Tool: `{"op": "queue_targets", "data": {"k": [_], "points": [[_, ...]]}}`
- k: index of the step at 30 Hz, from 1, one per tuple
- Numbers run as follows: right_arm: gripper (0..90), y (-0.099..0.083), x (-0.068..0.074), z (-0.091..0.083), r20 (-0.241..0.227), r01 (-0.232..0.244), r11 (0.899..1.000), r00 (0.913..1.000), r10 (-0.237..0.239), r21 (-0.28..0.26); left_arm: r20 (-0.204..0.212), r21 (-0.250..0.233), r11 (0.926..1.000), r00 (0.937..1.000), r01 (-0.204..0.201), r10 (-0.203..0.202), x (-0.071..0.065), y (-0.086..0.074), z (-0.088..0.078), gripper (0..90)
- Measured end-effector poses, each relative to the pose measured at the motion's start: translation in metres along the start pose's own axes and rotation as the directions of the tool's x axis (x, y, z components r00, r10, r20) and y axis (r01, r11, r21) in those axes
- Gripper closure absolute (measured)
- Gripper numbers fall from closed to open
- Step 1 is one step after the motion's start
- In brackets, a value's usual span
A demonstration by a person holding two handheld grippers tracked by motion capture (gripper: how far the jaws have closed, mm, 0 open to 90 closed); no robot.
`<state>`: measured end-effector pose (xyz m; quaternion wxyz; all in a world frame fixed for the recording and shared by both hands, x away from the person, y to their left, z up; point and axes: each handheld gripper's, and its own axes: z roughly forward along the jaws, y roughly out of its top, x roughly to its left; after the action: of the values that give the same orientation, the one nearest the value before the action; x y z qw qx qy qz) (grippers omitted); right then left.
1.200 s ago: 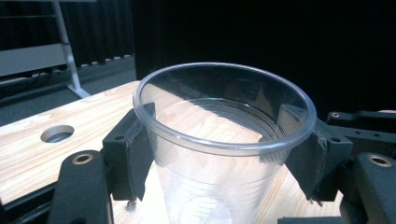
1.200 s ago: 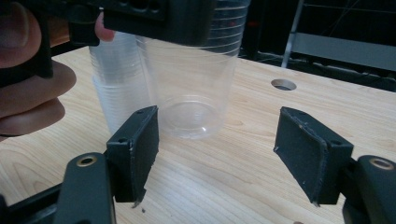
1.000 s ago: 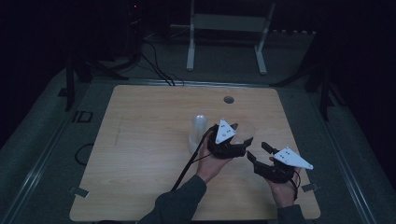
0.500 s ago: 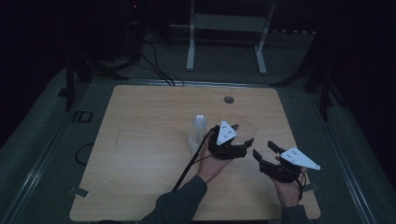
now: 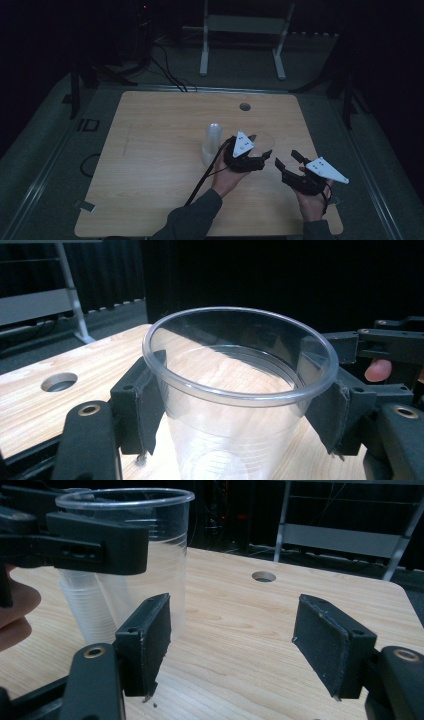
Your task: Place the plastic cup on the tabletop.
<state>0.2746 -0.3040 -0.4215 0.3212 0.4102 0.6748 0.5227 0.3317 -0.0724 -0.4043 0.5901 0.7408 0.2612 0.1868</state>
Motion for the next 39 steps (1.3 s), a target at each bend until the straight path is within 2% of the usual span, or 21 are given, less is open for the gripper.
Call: {"op": "queue_targets", "data": {"k": [11,39], "points": [[31.1,0.001,-0.004,-0.004,0.016,-0.018,1.000,0.9997,0.019,-0.018,0.006,-0.005,1.0000,1.0000,0.006,-0.006,0.000,-0.007,0.002,30.5],[31.1,0.000,-0.006,-0.005,0.019,-0.034,0.999,0.9992,0.035,-0.028,0.000,0.010,0.9999,1.0000,0.004,-0.004,0.001,-0.021,0.008,30.5]]}}
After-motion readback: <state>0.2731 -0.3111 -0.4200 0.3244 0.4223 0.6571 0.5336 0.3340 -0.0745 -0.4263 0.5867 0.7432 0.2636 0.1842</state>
